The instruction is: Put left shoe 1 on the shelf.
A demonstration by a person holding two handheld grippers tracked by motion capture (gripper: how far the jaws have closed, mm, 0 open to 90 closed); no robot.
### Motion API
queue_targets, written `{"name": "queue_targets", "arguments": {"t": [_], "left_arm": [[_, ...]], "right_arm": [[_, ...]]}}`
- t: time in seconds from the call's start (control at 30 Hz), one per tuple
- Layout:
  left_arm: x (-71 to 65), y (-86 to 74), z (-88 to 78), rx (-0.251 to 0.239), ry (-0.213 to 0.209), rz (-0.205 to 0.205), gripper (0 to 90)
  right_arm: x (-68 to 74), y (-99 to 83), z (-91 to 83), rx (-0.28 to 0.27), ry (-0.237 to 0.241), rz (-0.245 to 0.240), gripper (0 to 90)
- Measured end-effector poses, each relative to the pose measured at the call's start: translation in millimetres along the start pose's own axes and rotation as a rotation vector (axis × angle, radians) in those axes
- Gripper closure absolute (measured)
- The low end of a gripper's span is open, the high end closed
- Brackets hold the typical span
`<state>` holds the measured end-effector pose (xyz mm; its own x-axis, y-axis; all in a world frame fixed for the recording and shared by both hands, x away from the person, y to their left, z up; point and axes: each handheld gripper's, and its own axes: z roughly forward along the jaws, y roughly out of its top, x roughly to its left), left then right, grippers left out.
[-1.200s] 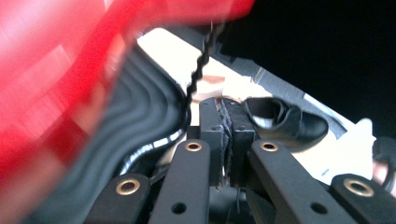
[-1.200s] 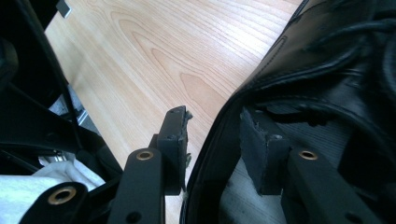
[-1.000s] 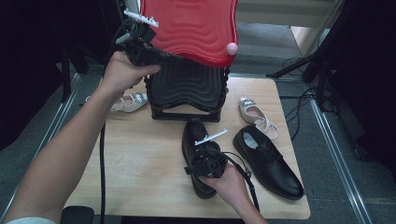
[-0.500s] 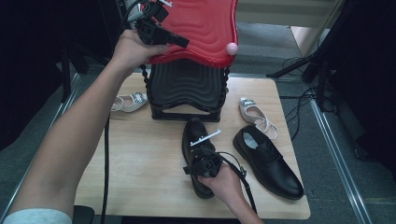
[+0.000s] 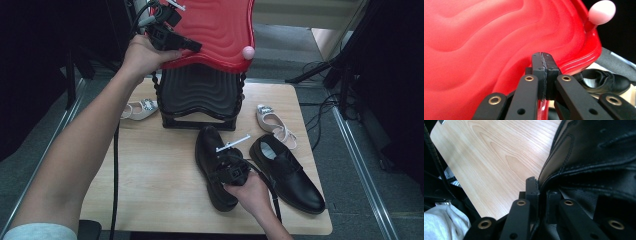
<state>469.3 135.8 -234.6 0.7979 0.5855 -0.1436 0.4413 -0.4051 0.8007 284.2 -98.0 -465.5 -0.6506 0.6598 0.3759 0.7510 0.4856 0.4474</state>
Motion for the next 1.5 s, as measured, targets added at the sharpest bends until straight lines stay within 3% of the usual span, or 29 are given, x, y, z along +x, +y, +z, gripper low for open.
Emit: {"name": "queue_targets", "arguments": {"t": [0.23,0.5,0.57,0.63,0.8,0.93,1.23,1.5], "left_arm": [[-10.6,5.2,2.3,0.015,0.023,0.029,90.0],[7.5,-0.7,-9.1,0.044,0.041,-0.002,90.0],[6.5,-1.9,-9.5,0.051,0.037,0.007,90.0],[4.2,-1.9,-9.3,0.05,0.049,0.012,90.0],[2.6,-4.7,-8.9,0.029,0.041,-0.028,90.0],[-2.0,-4.2,-8.6,0.035,0.051,-0.022,90.0],[-4.8,-3.1,-7.2,0.037,0.06,-0.029,90.0],[-4.6,-3.0,-6.6,0.034,0.055,-0.033,90.0]], "right_arm": [[-12.2,-2.9,-16.0,-0.043,0.035,0.035,87.2],[-23.2,-2.5,-30.0,-0.08,0.076,0.074,87.4],[-23.5,-0.1,-33.4,-0.092,0.098,0.076,87.4],[-21.6,2.1,-35.9,-0.098,0.109,0.072,87.4],[-8.9,12.3,-48.5,-0.121,0.121,0.038,87.4],[0.6,22.4,-65.5,-0.155,0.148,0.006,87.4],[16.0,54.1,-92.7,-0.221,0.119,-0.051,87.3],[13.5,96.1,-84.7,-0.279,0.045,-0.105,87.4]]}}
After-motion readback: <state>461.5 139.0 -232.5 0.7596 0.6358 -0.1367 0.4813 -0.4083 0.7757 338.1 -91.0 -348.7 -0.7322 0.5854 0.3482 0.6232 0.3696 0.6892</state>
